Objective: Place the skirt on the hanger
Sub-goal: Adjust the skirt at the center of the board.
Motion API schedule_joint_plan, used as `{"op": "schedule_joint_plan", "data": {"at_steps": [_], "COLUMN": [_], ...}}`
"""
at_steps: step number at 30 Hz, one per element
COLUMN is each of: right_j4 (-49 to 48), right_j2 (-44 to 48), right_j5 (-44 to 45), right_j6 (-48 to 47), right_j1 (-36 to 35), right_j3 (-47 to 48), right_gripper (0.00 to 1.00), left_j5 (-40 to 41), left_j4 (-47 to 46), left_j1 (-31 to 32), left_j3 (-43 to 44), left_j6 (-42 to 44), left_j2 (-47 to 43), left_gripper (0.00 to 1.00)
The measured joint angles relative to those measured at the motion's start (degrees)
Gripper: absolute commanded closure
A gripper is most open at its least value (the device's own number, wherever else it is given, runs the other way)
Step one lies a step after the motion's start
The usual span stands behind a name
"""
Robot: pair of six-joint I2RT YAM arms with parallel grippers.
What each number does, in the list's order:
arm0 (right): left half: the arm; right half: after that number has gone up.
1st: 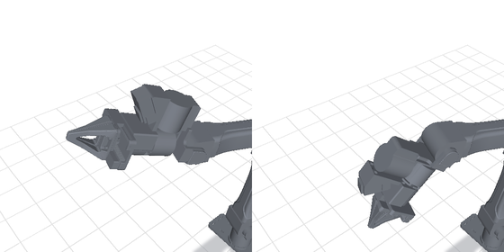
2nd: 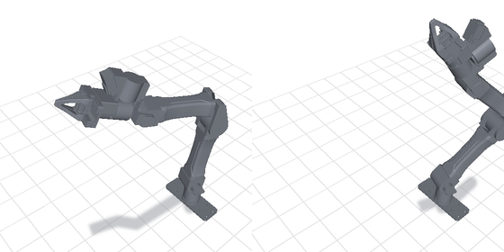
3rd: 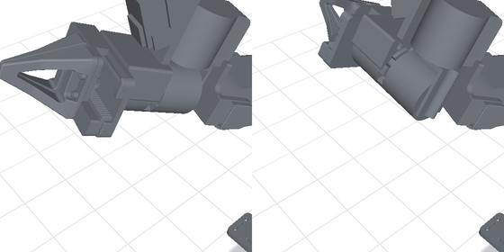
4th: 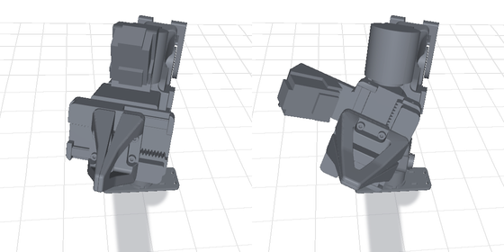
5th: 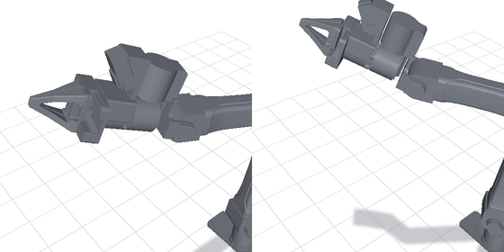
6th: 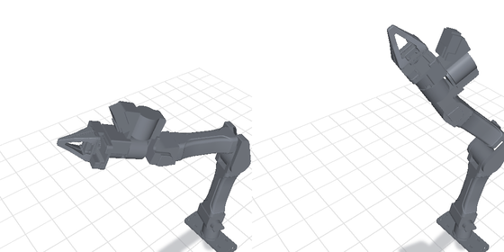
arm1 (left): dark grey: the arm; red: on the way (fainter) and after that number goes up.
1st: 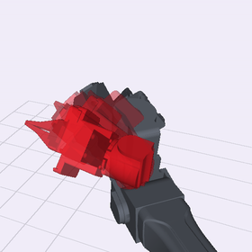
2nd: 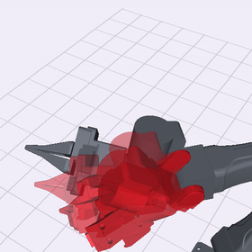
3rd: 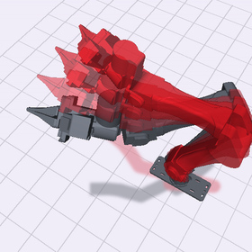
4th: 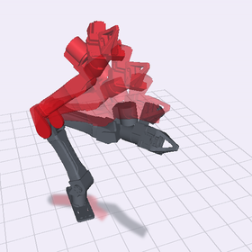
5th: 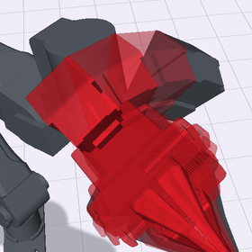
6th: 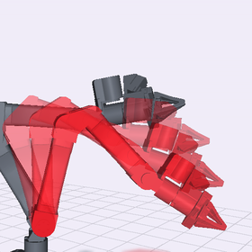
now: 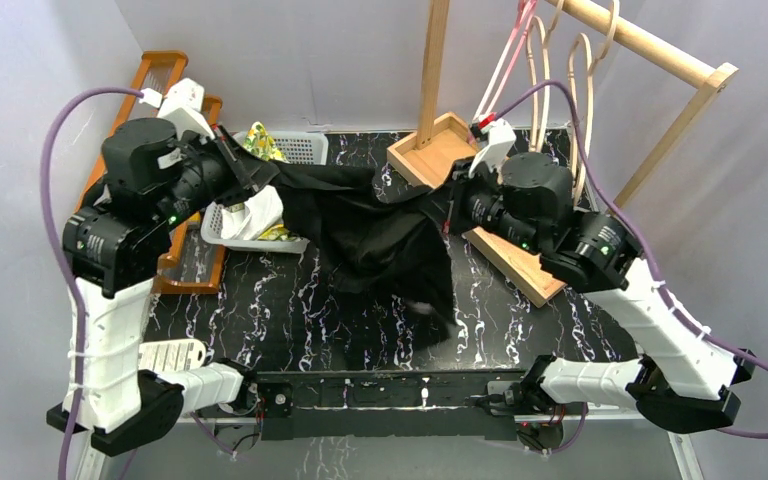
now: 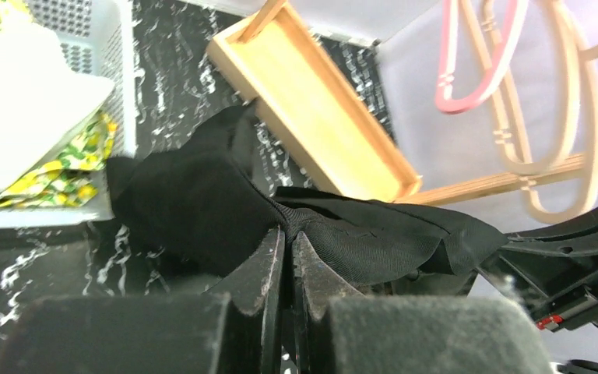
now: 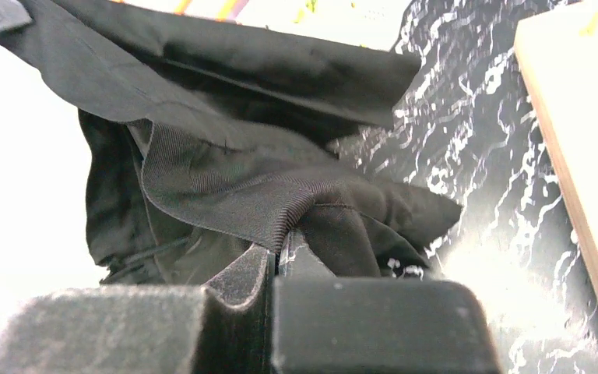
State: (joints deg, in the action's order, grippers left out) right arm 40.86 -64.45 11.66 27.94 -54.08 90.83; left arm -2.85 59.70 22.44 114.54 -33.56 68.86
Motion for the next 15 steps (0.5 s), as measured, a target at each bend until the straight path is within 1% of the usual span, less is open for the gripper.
{"op": "schedule_joint_plan", "data": {"at_steps": [2, 4, 7, 8, 10, 11, 12, 15], "right_j4": [-0.1, 0.0, 1.4, 2.3, 4.0, 4.4, 5.3, 7.3], "right_j2": [-0.4, -0.4, -0.9, -1.2, -2.1, -3.2, -5.3, -10.1], "right_j5": [-0.1, 0.3, 1.9, 2.6, 3.8, 4.2, 4.7, 4.7], "right_j6": [-1.0, -1.2, -0.8, -0.4, 0.4, 0.6, 0.9, 1.5], "right_j1": [0.0, 0.0, 0.0, 0.0, 0.0, 0.0, 0.0, 0.0], "right_j3": [3.1, 3.3, -0.3, -3.2, -8.7, -11.3, -15.0, -20.0], "right_gripper": [1.00, 1.00, 1.00, 1.00, 0.94, 0.90, 0.81, 0.67], "left_j5": [-0.5, -0.2, 1.6, 2.4, 3.0, 3.0, 2.8, 1.4], "left_j4": [-0.9, -0.9, 0.0, -0.1, 0.0, -0.2, -0.7, -2.4], "left_j1": [0.0, 0.0, 0.0, 0.0, 0.0, 0.0, 0.0, -0.1], "left_j3": [1.0, 0.7, -4.7, -9.0, -17.9, -22.0, -26.9, -38.1], "left_j6": [-0.9, -1.9, -3.6, -4.4, -5.8, -6.5, -7.1, -8.6], "left_j2": [-0.5, -0.8, -1.7, -2.4, -3.4, -3.5, -3.5, -3.0], "left_gripper": [1.00, 1.00, 1.00, 1.00, 1.00, 1.00, 1.00, 1.00]}}
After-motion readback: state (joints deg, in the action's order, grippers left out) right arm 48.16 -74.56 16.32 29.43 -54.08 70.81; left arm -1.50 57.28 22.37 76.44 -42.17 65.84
